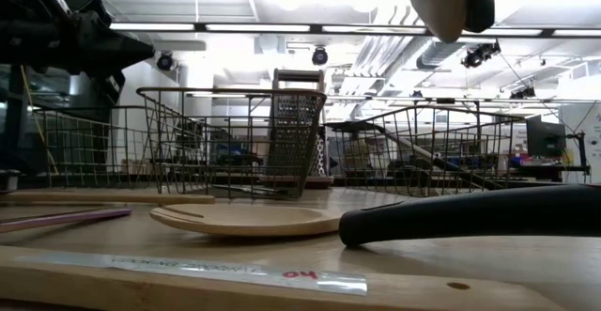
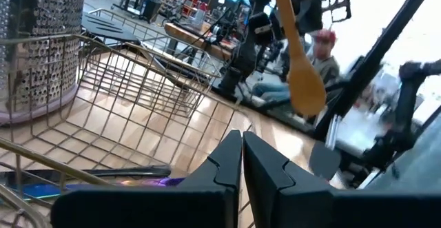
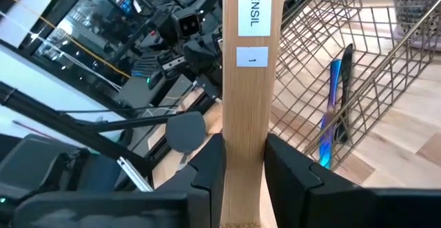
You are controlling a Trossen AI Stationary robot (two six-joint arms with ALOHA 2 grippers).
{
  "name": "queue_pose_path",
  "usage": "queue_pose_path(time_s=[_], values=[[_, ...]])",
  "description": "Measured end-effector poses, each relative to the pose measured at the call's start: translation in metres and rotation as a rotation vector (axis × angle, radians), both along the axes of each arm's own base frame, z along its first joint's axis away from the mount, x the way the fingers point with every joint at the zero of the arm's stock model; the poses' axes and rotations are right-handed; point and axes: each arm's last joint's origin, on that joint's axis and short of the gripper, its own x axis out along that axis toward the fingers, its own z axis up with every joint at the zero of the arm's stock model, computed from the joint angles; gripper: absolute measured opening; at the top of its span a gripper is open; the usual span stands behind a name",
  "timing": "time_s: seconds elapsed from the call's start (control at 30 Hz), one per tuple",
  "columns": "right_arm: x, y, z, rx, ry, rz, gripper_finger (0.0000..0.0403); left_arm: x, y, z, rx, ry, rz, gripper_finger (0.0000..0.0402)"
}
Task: Pick & Place Kitchen Items
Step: Put the brown serving spoon into the left wire basket
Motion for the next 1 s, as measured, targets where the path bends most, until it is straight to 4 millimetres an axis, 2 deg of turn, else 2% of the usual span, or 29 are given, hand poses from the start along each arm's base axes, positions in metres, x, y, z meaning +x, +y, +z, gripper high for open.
queue_pose_path(time_s=[0.1, 0.2, 0.37, 0.43, 0.57, 0.73, 0.9, 1.0], values=[[0.001, -0.003, 0.001, -0.002, -0.015, -0.014, 0.0078, -0.001, 0.000, 0.008, -0.018, -0.062, 0.006, 0.0017], [0.003, -0.006, 0.004, -0.018, -0.039, -0.023, 0.0078, -0.002, 0.000, 0.018, -0.014, -0.071, 0.012, 0.0037], [0.006, -0.014, 0.009, -0.062, -0.075, -0.047, 0.0078, -0.003, 0.001, 0.055, -0.016, -0.179, 0.038, 0.0115], [0.007, -0.019, 0.011, -0.079, -0.088, -0.047, 0.0078, 0.000, 0.001, 0.065, -0.015, -0.177, 0.045, 0.0152], [0.014, -0.028, 0.013, -0.111, -0.124, -0.018, 0.0078, 0.014, 0.001, 0.097, 0.022, -0.200, 0.052, 0.0206], [0.024, -0.037, 0.016, -0.160, -0.193, 0.038, 0.0078, 0.047, 0.002, 0.135, 0.030, -0.153, 0.052, 0.0228], [0.036, -0.042, 0.013, -0.203, -0.228, 0.097, 0.0078, 0.097, 0.001, 0.165, 0.040, -0.092, 0.008, 0.0229], [0.040, -0.042, 0.008, -0.217, -0.206, 0.132, 0.0078, 0.128, 0.001, 0.177, 0.057, -0.055, 0.008, 0.0229]])
